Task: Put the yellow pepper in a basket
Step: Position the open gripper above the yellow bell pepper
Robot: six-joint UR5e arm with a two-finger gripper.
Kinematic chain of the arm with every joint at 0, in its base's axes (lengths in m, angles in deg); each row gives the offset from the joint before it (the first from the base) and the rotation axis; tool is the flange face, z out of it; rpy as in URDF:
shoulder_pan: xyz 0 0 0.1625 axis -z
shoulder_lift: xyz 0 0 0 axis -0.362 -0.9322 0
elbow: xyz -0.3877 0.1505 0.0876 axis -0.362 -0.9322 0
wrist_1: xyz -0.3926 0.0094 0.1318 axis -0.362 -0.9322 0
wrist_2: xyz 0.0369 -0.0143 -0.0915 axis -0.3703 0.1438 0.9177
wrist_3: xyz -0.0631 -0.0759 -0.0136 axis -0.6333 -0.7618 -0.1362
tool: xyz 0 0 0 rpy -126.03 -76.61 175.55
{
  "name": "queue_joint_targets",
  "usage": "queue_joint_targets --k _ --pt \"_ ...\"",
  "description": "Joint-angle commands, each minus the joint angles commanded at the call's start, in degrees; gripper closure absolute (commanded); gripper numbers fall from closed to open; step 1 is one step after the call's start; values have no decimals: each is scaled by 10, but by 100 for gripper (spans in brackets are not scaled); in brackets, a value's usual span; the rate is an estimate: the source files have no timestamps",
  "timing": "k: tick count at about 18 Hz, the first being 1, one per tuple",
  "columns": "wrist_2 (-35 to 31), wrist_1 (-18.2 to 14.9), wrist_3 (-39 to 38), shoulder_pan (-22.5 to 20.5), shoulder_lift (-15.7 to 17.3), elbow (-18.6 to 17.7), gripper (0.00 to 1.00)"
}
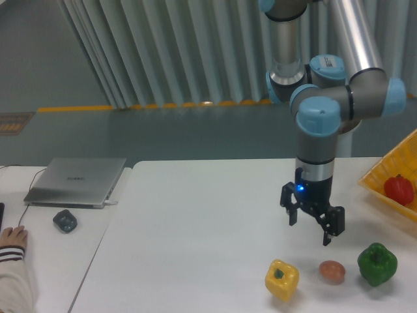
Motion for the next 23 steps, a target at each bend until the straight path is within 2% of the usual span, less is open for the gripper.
queue_joint_targets --k 2,6,9,12,23 --pt "0 1 -33 4 -4 2 0" --pt "0 39 -116 11 -26 17 0" --pt "2 57 -114 18 -47 28 0" --pt "2 57 -114 27 -62 40 0" --pt "2 57 -114 28 -70 43 0"
